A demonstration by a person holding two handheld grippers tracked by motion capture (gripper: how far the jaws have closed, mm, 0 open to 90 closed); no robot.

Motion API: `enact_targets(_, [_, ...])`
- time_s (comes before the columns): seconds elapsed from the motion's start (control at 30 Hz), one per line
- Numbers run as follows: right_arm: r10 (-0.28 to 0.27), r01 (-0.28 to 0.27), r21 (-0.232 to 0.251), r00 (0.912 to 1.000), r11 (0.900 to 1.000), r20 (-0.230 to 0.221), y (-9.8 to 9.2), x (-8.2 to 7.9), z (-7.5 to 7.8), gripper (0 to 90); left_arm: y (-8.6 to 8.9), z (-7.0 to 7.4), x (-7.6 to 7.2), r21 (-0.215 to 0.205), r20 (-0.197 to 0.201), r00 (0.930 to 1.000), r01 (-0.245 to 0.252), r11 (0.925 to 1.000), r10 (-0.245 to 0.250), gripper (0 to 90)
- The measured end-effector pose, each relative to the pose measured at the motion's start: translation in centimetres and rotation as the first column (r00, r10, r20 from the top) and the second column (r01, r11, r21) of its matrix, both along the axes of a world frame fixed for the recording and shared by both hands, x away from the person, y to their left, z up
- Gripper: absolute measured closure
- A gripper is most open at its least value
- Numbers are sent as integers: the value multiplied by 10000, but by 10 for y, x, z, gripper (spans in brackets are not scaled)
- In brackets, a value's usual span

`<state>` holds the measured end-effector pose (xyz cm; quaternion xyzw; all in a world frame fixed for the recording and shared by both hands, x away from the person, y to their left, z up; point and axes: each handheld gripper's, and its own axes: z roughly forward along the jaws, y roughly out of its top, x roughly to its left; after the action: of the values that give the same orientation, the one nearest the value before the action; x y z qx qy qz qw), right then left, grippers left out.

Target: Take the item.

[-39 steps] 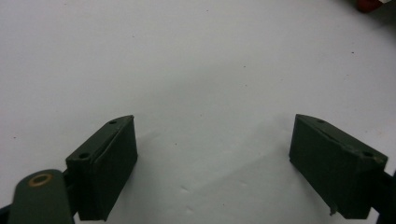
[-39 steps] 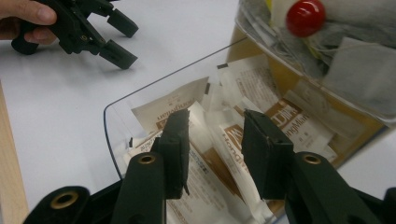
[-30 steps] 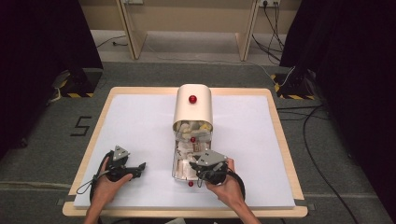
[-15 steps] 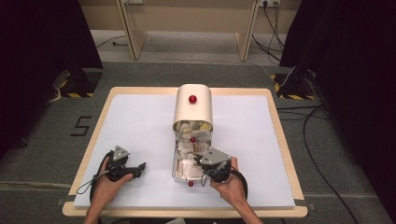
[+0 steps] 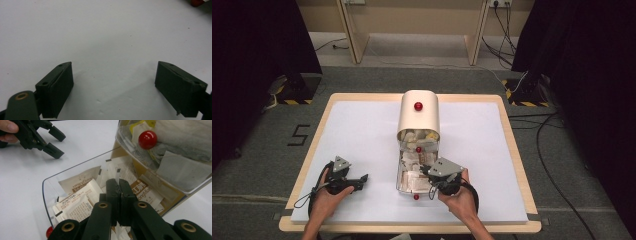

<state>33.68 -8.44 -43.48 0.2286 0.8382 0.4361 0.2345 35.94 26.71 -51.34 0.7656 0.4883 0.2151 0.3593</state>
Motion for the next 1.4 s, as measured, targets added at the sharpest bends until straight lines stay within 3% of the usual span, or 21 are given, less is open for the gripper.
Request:
enact_targets(0.57, [-227,227,741,9997,9970,1,-12,-4,13,890,0,0,0,-7,-8,10000,5,10000,-5,142])
enact_targets(1.4, [-849,803,1200,9958,9895,332,-40,-11,29,890,0,0,0,-15,-16,10000,7,10000,-7,142])
